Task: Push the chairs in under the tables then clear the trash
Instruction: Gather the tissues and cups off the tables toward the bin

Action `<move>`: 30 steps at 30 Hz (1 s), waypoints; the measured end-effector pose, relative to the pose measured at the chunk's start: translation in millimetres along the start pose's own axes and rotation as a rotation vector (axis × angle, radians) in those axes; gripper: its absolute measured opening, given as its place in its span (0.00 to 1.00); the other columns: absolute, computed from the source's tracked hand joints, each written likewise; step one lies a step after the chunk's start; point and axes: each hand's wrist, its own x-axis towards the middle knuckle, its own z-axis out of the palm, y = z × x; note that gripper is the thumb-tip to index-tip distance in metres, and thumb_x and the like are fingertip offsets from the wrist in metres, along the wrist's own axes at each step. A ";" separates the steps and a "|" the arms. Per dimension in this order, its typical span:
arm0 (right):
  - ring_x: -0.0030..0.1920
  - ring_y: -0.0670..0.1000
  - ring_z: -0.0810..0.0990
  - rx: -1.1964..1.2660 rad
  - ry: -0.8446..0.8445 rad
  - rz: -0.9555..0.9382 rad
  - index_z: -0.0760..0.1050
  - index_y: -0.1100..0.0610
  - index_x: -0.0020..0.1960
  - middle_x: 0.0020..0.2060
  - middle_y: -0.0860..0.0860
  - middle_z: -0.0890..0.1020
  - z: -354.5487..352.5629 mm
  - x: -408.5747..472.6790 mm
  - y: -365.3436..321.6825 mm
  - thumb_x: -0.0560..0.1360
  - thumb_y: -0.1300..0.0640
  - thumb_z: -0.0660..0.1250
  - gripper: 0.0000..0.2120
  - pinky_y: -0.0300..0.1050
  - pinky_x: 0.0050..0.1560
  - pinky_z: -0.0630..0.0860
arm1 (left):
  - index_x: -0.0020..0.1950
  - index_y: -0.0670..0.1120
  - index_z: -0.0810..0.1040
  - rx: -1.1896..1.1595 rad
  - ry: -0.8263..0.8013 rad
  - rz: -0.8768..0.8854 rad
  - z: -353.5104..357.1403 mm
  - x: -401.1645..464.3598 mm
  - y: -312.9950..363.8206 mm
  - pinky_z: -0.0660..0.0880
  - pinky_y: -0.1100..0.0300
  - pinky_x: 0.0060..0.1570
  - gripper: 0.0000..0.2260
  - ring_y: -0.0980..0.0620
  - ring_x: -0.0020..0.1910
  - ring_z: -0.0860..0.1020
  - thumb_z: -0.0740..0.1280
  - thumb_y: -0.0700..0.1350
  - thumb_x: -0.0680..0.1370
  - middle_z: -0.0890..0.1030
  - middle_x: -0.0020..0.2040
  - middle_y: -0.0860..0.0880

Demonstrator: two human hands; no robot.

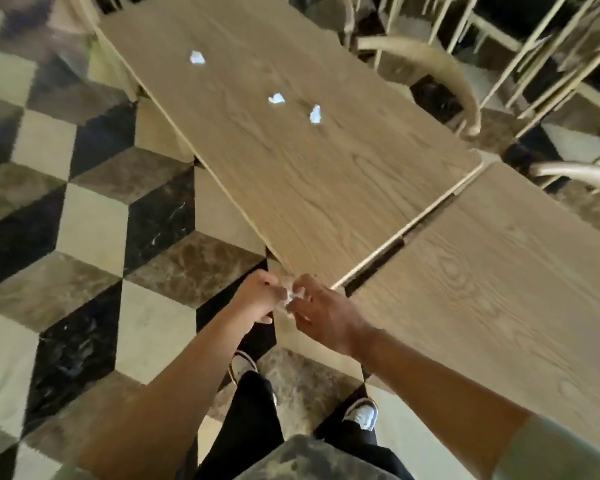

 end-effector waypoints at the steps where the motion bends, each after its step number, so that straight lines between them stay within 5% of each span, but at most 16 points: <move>1: 0.49 0.63 0.84 -0.014 -0.016 -0.035 0.83 0.63 0.53 0.57 0.65 0.80 9.4 33.7 -11.5 0.71 0.70 0.75 0.12 0.54 0.42 0.84 | 0.64 0.45 0.79 -0.131 -0.071 -0.053 -33.8 1.8 -5.4 0.82 0.47 0.47 0.15 0.41 0.57 0.82 0.73 0.40 0.77 0.82 0.61 0.40; 4: 0.60 0.61 0.79 -0.012 -0.124 -0.030 0.81 0.61 0.61 0.66 0.61 0.76 35.3 118.3 -38.3 0.78 0.65 0.69 0.12 0.59 0.54 0.81 | 0.61 0.49 0.84 -0.463 -0.303 -0.039 -113.4 1.7 -15.2 0.81 0.39 0.57 0.14 0.40 0.62 0.81 0.71 0.45 0.76 0.84 0.61 0.43; 7: 0.62 0.58 0.78 -0.003 -0.217 -0.074 0.77 0.57 0.67 0.70 0.56 0.72 56.5 191.4 -58.2 0.80 0.64 0.67 0.15 0.55 0.57 0.80 | 0.66 0.44 0.81 -0.601 -0.220 -0.015 -174.3 16.3 -14.7 0.79 0.40 0.61 0.15 0.38 0.63 0.80 0.62 0.39 0.80 0.83 0.62 0.39; 11: 0.49 0.54 0.81 0.078 -0.101 -0.120 0.67 0.53 0.68 0.70 0.52 0.67 60.4 272.9 -76.0 0.79 0.62 0.62 0.19 0.42 0.44 0.80 | 0.68 0.38 0.77 -0.671 -0.020 -0.017 -242.3 51.6 9.6 0.79 0.42 0.61 0.19 0.38 0.65 0.79 0.58 0.31 0.79 0.80 0.66 0.35; 13: 0.42 0.54 0.81 0.101 -0.011 -0.046 0.66 0.54 0.68 0.69 0.53 0.66 60.0 304.2 -69.4 0.78 0.62 0.62 0.20 0.45 0.38 0.81 | 0.70 0.38 0.75 -0.714 0.007 -0.029 -267.5 72.0 23.0 0.79 0.41 0.61 0.19 0.37 0.66 0.77 0.60 0.32 0.80 0.77 0.68 0.35; 17: 0.41 0.54 0.80 0.102 0.089 0.224 0.70 0.52 0.64 0.62 0.51 0.72 50.1 364.3 -5.5 0.77 0.64 0.67 0.18 0.57 0.40 0.81 | 0.70 0.43 0.74 -0.777 -0.039 -0.059 -304.3 122.7 60.6 0.81 0.45 0.52 0.17 0.40 0.61 0.79 0.68 0.42 0.81 0.74 0.69 0.38; 21: 0.54 0.63 0.79 0.087 0.234 0.678 0.75 0.59 0.64 0.61 0.60 0.76 30.4 413.0 104.5 0.77 0.59 0.70 0.17 0.52 0.54 0.75 | 0.70 0.43 0.74 -0.644 -0.170 -0.003 -330.5 188.4 110.7 0.78 0.48 0.46 0.23 0.42 0.54 0.76 0.69 0.54 0.80 0.73 0.67 0.39; 24: 0.66 0.67 0.73 0.150 0.412 1.131 0.64 0.59 0.75 0.71 0.65 0.67 4.3 444.4 190.5 0.79 0.46 0.66 0.29 0.62 0.65 0.70 | 0.68 0.43 0.76 -0.557 -0.195 0.003 -344.8 245.0 157.4 0.77 0.48 0.44 0.24 0.41 0.54 0.75 0.68 0.59 0.80 0.73 0.66 0.38; 27: 0.77 0.68 0.59 0.233 0.562 1.390 0.53 0.59 0.81 0.79 0.67 0.56 -27.6 483.3 261.4 0.80 0.39 0.60 0.39 0.64 0.77 0.54 | 0.62 0.47 0.78 -0.469 -0.158 -0.012 -357.8 298.9 214.4 0.75 0.48 0.43 0.22 0.41 0.53 0.75 0.66 0.64 0.80 0.76 0.60 0.38; 30: 0.67 0.63 0.70 0.167 0.646 1.435 0.66 0.54 0.72 0.70 0.64 0.64 -37.4 507.5 281.7 0.78 0.36 0.63 0.31 0.56 0.67 0.69 | 0.61 0.48 0.77 -0.386 -0.104 -0.082 -371.7 338.2 253.9 0.75 0.50 0.38 0.22 0.42 0.52 0.77 0.65 0.65 0.80 0.77 0.58 0.39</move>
